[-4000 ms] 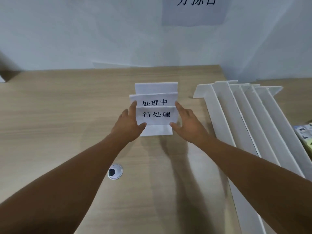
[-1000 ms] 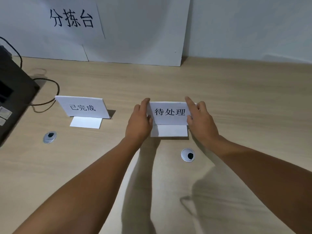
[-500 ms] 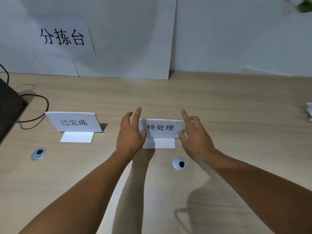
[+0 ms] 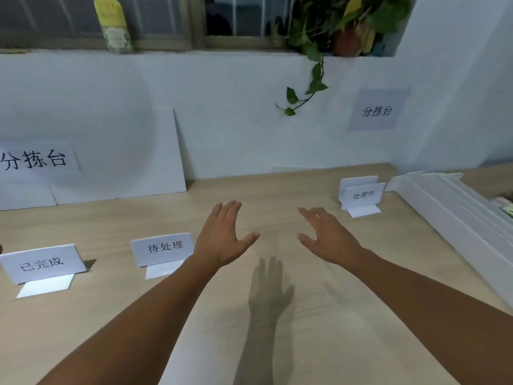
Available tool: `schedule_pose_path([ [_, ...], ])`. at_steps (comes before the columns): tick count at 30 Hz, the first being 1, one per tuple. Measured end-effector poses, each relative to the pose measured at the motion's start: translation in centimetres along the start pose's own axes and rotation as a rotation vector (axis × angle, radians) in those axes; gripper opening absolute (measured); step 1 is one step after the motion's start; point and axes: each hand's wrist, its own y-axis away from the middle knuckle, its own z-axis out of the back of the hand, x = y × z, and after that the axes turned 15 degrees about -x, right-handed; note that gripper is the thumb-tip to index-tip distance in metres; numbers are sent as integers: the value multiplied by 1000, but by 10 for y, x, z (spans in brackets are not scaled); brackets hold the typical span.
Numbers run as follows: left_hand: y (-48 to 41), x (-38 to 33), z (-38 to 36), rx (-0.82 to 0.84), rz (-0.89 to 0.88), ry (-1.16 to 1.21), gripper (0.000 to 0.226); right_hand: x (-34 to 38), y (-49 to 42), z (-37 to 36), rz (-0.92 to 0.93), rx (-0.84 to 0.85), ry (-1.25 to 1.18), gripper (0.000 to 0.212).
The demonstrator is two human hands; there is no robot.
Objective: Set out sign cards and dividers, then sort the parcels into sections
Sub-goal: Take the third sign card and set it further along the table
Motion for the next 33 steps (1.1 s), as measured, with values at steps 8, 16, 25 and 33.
schedule_pose_path([
  [8, 32, -206, -67, 56, -87, -16, 96, -169, 104, 121, -104, -109, 15, 72],
  [16, 46, -309, -125, 96, -86, -2, 92, -273, 136, 172, -162, -139, -25, 71],
  [25, -7, -322, -178, 101, -13, -7, 90, -326, 93, 162, -107, -85, 28, 70],
  [33, -28, -334, -240, 174, 17, -64, 90, -362, 54, 124, -90, -59, -42, 70],
])
